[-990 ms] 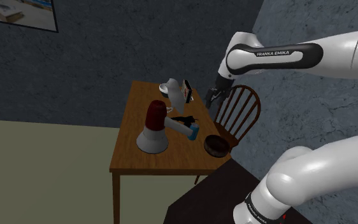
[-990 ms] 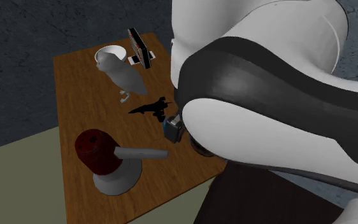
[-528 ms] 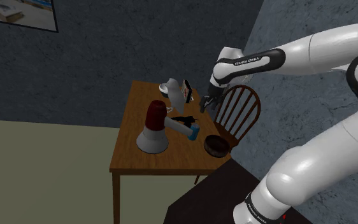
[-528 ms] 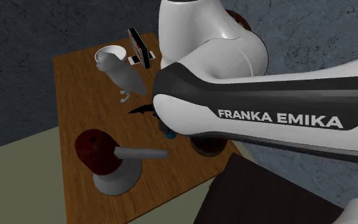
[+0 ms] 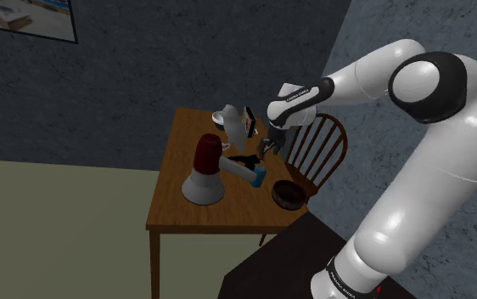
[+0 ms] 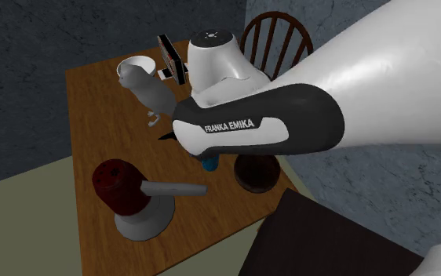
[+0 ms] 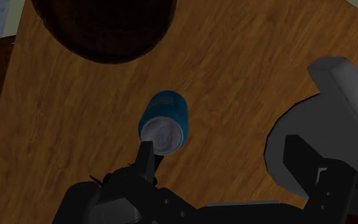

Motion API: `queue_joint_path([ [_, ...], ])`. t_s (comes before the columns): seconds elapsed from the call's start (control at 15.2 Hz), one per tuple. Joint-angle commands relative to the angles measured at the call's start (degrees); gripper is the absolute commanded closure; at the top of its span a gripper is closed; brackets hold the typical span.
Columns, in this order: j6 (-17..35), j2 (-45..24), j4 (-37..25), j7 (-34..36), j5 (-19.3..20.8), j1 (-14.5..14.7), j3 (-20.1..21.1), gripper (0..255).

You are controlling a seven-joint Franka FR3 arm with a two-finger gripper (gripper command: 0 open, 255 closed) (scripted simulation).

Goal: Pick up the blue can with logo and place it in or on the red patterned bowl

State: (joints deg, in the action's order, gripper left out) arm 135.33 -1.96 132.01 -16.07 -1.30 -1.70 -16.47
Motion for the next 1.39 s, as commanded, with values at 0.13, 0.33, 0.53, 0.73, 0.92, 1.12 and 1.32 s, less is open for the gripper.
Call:
queue_joint_path([
  [0.13,3.8,-9.5,-4.7,-4.1,-3.9,-1.2,0.0,0],
  [0.33,5.6,-16.5,-9.1,-6.8,-6.5,-2.6,0.7,0],
  [0.53,6.8,-23.1,-13.9,-8.9,-8.5,-4.3,1.7,0],
  [0.73,8.5,-24.9,-13.9,-9.4,-9.3,-4.7,2.3,0],
  [0.92,10.2,-26.8,-14.1,-9.9,-10.0,-5.2,2.8,0],
  [1.12,11.0,-27.8,-14.3,-10.1,-10.4,-5.4,3.1,0],
  [1.32,11.0,-27.8,-14.3,-10.1,-10.4,-5.4,3.1,0],
])
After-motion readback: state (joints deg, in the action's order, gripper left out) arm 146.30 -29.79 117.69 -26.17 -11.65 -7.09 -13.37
